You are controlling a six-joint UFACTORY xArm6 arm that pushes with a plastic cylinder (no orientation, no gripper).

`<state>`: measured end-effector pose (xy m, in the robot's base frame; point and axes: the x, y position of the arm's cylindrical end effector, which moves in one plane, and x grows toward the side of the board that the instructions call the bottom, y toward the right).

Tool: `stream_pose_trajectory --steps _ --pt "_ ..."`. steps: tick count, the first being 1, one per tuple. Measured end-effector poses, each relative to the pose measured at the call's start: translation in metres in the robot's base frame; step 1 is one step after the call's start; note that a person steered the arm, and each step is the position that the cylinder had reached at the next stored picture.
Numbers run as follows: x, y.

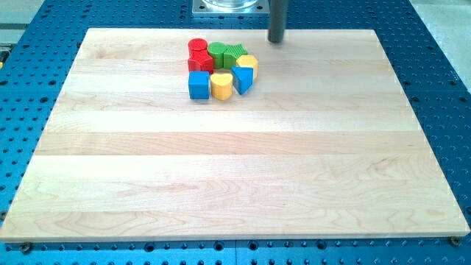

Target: Adjust the circles and blue cube to form a circle

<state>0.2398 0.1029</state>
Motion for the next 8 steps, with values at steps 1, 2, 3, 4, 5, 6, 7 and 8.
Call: stream_pose_trajectory --steps 1,2,3,4,5,6,7,8 --pt "0.025 0.004" --pt "-0.03 -0.029" --pt "-0.047 -0.048" --pt "-0.047 -0.059" --pt "-0.045 -0.126" --pt "-0.042 -0.19" --pt "-0.042 -0.201" --pt "-0.035 -0.199"
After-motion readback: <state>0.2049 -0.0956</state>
